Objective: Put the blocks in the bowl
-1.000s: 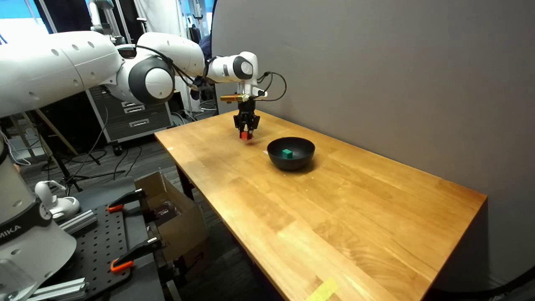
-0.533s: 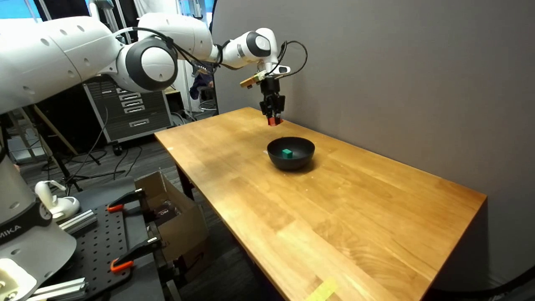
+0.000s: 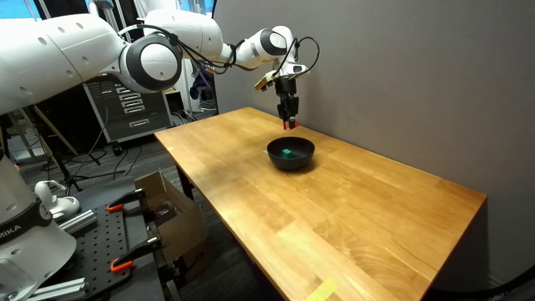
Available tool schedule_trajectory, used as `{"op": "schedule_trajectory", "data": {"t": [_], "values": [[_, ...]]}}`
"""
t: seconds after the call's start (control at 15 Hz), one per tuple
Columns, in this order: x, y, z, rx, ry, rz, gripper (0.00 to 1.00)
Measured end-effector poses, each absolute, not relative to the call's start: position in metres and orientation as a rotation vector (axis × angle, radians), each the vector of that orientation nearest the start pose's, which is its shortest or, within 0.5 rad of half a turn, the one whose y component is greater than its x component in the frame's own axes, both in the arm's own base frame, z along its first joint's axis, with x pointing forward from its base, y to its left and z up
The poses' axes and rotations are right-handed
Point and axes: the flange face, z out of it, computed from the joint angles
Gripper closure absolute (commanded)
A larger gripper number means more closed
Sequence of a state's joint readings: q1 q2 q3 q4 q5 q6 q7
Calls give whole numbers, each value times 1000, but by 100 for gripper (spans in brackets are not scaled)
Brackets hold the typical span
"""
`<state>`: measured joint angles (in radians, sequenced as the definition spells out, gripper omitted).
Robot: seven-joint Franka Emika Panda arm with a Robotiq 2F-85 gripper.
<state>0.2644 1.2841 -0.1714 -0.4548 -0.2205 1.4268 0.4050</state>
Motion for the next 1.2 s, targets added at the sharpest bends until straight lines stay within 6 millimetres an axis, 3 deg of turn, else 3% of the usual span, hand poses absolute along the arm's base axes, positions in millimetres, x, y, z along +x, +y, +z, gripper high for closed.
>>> {"op": "schedule_trajectory", "data": {"t": [0.27, 0.53, 0.67, 0.87, 1.2], "values": [[762, 104, 238, -3530, 434, 372, 1], [760, 122, 249, -3480, 301, 394, 0], [758, 138, 273, -3445, 190, 372, 0], [751, 157, 327, -3407, 67, 351, 0], [723, 163, 402, -3321, 2, 469, 0]]}}
